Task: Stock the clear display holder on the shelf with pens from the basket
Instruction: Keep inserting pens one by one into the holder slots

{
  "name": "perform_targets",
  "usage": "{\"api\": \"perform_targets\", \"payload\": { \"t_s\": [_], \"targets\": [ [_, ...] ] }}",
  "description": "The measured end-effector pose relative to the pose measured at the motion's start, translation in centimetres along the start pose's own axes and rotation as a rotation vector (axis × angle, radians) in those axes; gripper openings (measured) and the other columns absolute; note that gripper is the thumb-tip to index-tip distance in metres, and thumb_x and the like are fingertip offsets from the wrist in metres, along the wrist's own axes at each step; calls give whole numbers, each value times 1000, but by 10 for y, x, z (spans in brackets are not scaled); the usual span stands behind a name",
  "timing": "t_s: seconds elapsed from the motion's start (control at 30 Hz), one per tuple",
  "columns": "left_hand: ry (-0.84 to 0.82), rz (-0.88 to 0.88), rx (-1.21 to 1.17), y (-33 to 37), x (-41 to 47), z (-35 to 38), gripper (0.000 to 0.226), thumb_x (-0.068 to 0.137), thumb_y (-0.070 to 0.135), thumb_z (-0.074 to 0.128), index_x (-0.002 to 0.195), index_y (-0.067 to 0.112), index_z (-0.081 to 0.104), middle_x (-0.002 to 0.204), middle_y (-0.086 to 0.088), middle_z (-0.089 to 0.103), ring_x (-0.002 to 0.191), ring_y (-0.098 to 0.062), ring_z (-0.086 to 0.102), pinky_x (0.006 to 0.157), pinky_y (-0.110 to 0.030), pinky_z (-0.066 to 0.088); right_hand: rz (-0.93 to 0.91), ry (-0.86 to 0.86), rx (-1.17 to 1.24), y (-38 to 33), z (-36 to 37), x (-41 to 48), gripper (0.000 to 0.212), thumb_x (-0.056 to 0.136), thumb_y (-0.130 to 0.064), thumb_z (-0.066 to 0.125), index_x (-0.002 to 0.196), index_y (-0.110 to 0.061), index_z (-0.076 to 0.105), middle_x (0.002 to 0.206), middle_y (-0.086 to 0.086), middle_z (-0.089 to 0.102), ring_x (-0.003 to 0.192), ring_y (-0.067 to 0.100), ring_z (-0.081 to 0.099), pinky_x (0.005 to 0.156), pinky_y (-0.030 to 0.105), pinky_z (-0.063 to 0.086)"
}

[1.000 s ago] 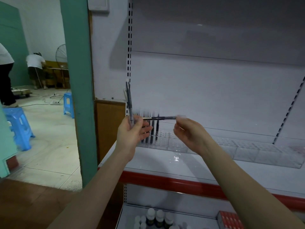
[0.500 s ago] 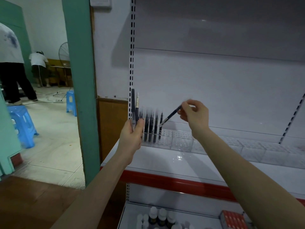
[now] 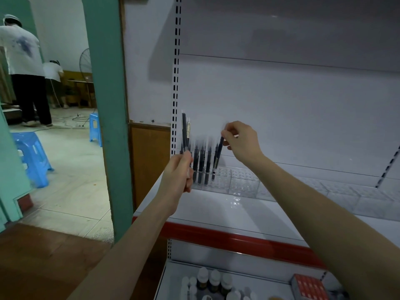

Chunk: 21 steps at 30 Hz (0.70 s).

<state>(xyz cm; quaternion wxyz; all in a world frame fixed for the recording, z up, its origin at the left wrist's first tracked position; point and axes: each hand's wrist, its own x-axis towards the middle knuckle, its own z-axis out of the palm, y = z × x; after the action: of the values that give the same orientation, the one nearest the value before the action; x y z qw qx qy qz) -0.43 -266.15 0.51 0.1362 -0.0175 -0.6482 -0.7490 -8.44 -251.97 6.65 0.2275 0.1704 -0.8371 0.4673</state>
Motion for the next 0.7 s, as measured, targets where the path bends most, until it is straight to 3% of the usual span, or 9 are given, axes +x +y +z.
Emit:
{"api": "perform_targets", "payload": {
  "t_s": [0.13,0.27,0.37,0.5,0.57,0.7],
  "targets": [
    [26,7,30,-3,0,-1,24,96,37,44,101,15,53,69,-3,46,57,-11,43,50,-21,39,-14,-62,-116,0,8,2,13,93,-8,51,94,2,60,85,14,62,85,35,65,80,46,53],
    [13,49,28,-2,-1,-2,23,96,33,46,82,16,50,62,-2,45,52,-10,42,45,-19,37,31,-101,-146,8,16,-2,14,93,-8,53,94,2,61,91,20,66,84,34,66,80,43,54],
    [-8,57,40,-1,-1,-4,26,94,32,50,73,17,46,58,0,44,49,-9,39,44,-19,34,42,-90,-132,11,18,-2,11,92,-8,54,93,1,61,85,15,63,83,33,66,79,41,54],
    [-10,58,30,1,-2,-4,22,90,31,56,74,19,48,56,2,46,47,-7,40,43,-18,35,68,-78,-114,14,15,1,8,92,-7,54,84,-6,56,83,13,61,73,27,65,56,14,49],
    [0,66,32,1,-2,-4,18,89,29,59,77,18,51,56,2,48,47,-7,42,42,-18,36,87,-98,-113,16,17,-1,9,92,-6,54,83,-6,56,85,16,63,65,22,62,49,8,46],
    [24,65,51,0,-3,-5,15,86,29,63,86,14,57,62,0,54,48,-7,49,41,-17,39,98,-95,-114,22,22,-4,11,91,-6,56,90,3,63,91,22,67,80,32,67,72,32,55]
  ]
}}
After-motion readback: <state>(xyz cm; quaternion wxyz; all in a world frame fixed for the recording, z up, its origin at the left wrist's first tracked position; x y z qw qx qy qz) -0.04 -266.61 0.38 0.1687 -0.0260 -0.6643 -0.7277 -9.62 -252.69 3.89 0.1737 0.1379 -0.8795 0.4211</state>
